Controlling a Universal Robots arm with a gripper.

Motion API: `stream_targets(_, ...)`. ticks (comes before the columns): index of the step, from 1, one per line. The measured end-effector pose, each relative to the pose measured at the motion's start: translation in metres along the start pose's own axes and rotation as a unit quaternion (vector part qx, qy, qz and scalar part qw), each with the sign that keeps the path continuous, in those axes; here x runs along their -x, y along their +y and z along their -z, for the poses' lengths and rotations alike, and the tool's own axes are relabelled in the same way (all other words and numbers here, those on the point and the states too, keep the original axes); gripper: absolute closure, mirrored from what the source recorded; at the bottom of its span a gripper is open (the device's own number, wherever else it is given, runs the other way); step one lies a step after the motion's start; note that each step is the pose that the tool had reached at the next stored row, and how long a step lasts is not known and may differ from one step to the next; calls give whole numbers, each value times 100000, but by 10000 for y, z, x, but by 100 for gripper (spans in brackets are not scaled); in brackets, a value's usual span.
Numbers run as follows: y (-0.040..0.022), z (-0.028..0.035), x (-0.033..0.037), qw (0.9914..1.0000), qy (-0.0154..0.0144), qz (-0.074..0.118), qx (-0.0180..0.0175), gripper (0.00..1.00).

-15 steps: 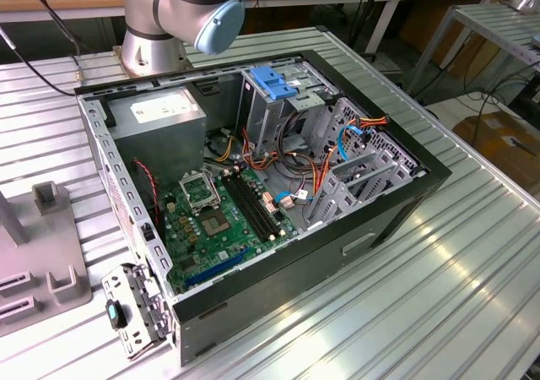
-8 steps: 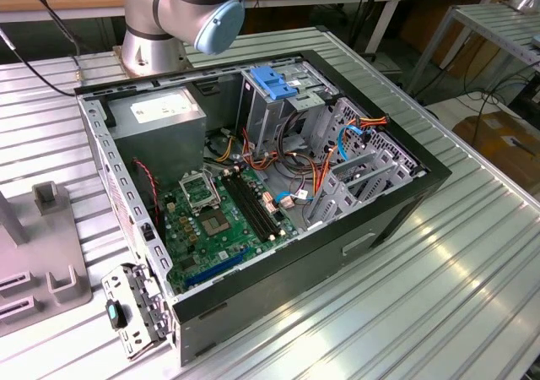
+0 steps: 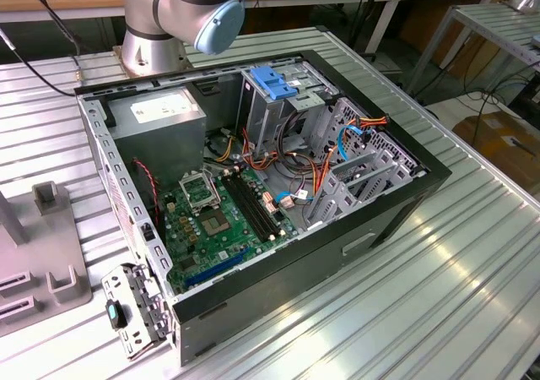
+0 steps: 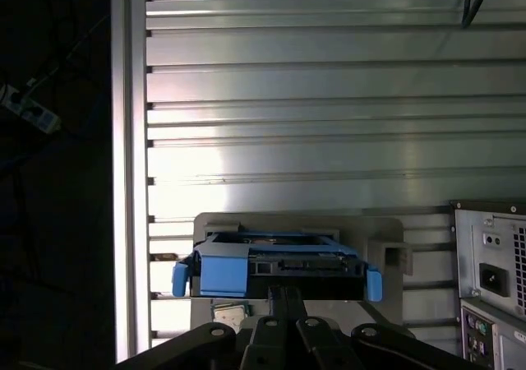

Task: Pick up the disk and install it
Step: 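Pick up the disk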

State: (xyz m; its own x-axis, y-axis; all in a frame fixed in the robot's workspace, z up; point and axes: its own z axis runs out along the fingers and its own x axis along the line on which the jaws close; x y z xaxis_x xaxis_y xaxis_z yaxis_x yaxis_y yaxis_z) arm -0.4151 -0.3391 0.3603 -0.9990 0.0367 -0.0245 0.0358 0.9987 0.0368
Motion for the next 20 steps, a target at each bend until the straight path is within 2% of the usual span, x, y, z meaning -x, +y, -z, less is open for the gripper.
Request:
stream_targets(4, 0, 0, 0, 100000, 9, 145, 3, 89)
stream_targets(6, 0, 1, -1, 99996, 35, 838, 18, 89)
stream_targets(10, 0, 0, -1, 99923, 143, 3926, 98, 89)
stream_targets(12, 0, -1, 0, 99826, 218, 5890, 145, 89)
stream_targets(15, 0, -2, 0, 99559, 345, 9376, 231, 89)
stream_targets(16, 0, -3, 0, 99391, 402, 11006, 270, 89)
stream_targets(18, 0, -5, 0, 99170, 468, 12844, 317, 89)
stream_targets(19, 0, -5, 0, 99010, 514, 14020, 345, 89)
stream_targets(20, 0, -5, -1, 98893, 545, 14821, 362, 89)
